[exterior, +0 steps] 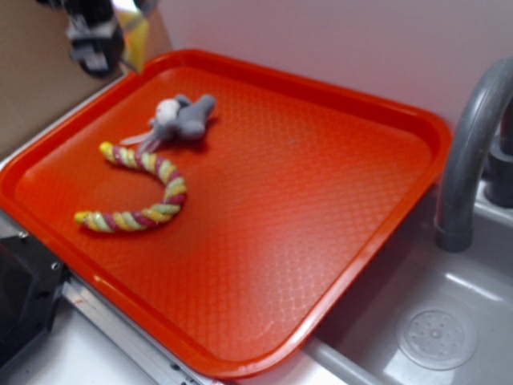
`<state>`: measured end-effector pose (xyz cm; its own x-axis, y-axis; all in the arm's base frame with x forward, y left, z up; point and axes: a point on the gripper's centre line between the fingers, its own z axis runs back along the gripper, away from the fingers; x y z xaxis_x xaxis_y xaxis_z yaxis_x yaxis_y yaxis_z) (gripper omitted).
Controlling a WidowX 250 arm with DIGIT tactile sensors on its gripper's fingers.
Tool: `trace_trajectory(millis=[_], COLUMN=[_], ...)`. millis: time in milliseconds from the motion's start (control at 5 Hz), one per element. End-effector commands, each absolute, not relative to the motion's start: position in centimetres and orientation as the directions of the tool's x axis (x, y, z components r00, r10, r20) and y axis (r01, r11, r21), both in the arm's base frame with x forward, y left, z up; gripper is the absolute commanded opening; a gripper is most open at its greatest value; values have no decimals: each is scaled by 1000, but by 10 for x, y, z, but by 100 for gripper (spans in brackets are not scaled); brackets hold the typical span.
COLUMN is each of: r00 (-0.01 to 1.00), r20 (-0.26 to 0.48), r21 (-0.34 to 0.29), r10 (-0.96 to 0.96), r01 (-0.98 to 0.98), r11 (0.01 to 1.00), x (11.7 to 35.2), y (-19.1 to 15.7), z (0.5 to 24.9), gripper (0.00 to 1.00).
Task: Grab the green sponge.
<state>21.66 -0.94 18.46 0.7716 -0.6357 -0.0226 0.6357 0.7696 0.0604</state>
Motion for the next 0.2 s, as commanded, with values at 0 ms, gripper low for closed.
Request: trace_trajectory(millis=[0], r00=[980], r20=[75], r21=[-13], r10=[-185], r01=[187], r11=[982], x=[203], y=[-48], z=[219], gripper=[0])
